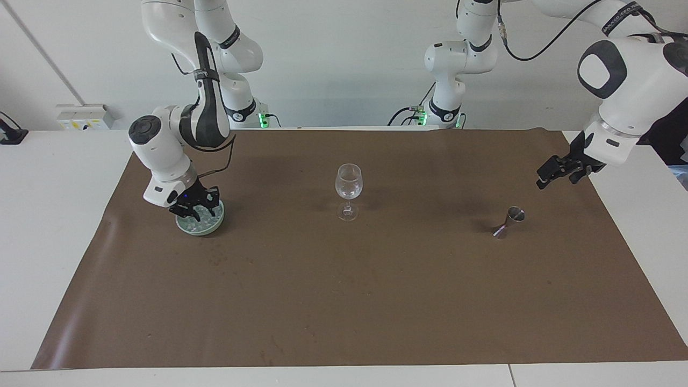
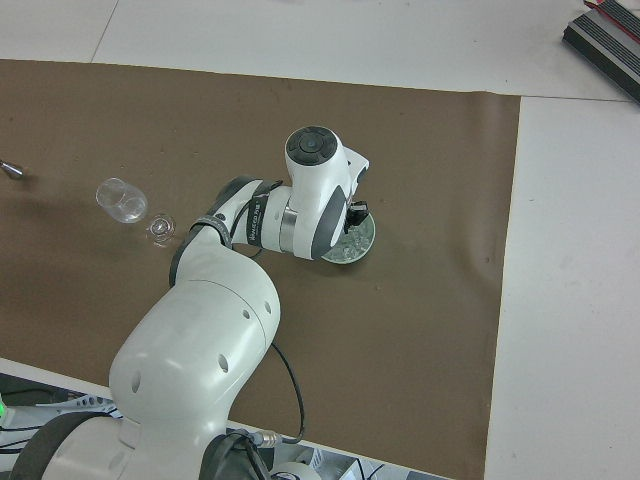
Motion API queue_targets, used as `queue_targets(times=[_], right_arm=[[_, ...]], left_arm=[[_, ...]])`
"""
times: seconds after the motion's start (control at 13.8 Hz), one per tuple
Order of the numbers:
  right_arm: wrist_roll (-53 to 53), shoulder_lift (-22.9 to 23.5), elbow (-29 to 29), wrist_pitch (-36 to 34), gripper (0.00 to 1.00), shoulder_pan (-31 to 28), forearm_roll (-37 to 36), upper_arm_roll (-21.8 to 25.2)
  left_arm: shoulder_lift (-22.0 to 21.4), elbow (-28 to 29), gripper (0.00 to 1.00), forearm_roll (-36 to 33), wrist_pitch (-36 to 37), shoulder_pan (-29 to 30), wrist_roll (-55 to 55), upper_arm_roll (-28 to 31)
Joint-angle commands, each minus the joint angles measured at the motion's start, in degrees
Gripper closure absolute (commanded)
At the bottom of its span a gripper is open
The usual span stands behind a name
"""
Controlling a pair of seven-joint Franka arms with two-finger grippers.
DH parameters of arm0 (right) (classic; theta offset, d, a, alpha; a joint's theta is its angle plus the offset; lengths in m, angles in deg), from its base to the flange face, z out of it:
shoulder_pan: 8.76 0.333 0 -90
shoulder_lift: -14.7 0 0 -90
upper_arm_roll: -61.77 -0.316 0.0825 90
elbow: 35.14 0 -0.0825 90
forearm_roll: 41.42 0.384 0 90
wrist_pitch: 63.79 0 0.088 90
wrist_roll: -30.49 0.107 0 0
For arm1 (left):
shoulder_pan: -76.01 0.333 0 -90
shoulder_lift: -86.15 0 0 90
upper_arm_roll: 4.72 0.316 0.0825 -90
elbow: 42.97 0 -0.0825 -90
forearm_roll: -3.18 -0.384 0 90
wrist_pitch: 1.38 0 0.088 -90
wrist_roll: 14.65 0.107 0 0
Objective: Pour wine and add ice with both arms
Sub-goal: 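Open and withdraw the left gripper while the right gripper holds ice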
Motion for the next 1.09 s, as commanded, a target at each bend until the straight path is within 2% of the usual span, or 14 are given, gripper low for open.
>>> queue_targets(times=[0.0, 0.36, 0.65, 1.01], right_arm=[[-1.64, -0.54, 0.32, 0.03, 0.7, -0.79, 0.66, -0.36], [-1.64, -0.54, 0.41, 0.03, 0.7, -0.79, 0.66, -0.36], [-1.64, -0.63, 0.68, 0.03, 0.7, -0.79, 0.66, -0.36], [-1.47, -0.72, 1.11, 0.03, 0.72, -0.79, 0.66, -0.36]], left_arm=[[-0.11, -2.07, 0.0, -1.16, 3.02, 1.7, 4.8, -0.09], [-3.18, -0.58, 0.0, -1.34, 6.0, 1.08, 4.9, -1.58], [-7.58, 3.2, 0.0, -3.7, 8.38, 2.84, 0.43, -9.21], [-9.26, 4.88, 0.0, -3.62, 7.43, 4.07, 0.24, -10.64]])
